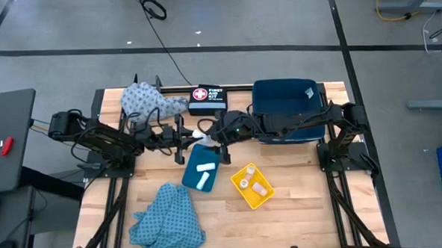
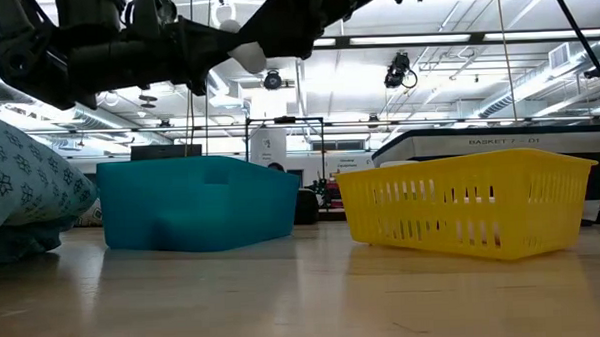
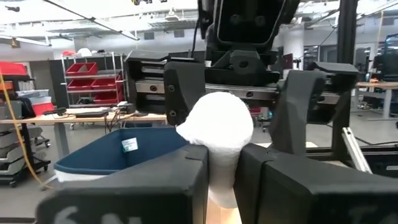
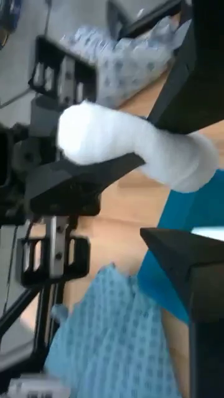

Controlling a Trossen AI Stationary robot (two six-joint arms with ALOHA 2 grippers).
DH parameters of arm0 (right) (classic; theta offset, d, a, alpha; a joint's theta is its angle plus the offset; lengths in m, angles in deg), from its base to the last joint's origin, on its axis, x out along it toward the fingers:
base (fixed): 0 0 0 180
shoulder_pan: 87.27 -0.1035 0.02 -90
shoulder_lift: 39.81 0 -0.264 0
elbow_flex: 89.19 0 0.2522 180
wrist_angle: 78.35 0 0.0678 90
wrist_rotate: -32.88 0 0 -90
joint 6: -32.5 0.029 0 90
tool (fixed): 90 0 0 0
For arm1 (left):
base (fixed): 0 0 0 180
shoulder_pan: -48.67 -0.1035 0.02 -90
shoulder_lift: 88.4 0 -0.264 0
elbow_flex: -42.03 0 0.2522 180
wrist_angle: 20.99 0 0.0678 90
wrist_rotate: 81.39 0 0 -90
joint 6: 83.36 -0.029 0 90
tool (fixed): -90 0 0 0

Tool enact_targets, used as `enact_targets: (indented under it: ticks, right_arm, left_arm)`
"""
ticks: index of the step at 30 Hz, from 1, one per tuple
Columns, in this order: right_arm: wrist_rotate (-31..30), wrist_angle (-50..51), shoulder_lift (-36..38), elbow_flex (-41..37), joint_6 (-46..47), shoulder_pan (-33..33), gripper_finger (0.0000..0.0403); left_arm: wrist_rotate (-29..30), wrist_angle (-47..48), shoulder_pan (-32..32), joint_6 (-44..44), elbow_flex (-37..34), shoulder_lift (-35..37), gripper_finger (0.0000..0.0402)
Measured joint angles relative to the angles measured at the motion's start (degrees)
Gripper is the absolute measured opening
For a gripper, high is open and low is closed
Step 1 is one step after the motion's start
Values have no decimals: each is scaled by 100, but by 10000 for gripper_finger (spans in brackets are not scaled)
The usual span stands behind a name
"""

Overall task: Pick & place medical supplies in basket/bin
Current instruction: Put the rolled gauze into the blue bin

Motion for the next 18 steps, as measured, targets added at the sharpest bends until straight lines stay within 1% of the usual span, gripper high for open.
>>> enact_targets:
  ticks: [3,7,12,14,16,18]
  right_arm:
    - [-585,322,8,-1,57,14,256]
    - [-556,482,26,-5,13,55,257]
    - [-85,78,148,-12,-275,-4,258]
    - [221,-188,273,-17,-338,-22,258]
    - [710,-761,429,-189,-314,-22,258]
    - [1184,-1853,559,-595,-59,-58,258]
  left_arm:
    - [-128,163,9,2,2,7,42]
    - [-177,451,5,51,2,11,42]
    - [-230,603,17,50,-5,5,42]
    - [-215,596,15,52,-26,0,42]
    - [-216,599,15,62,-36,0,42]
    - [-216,596,15,59,-58,0,42]
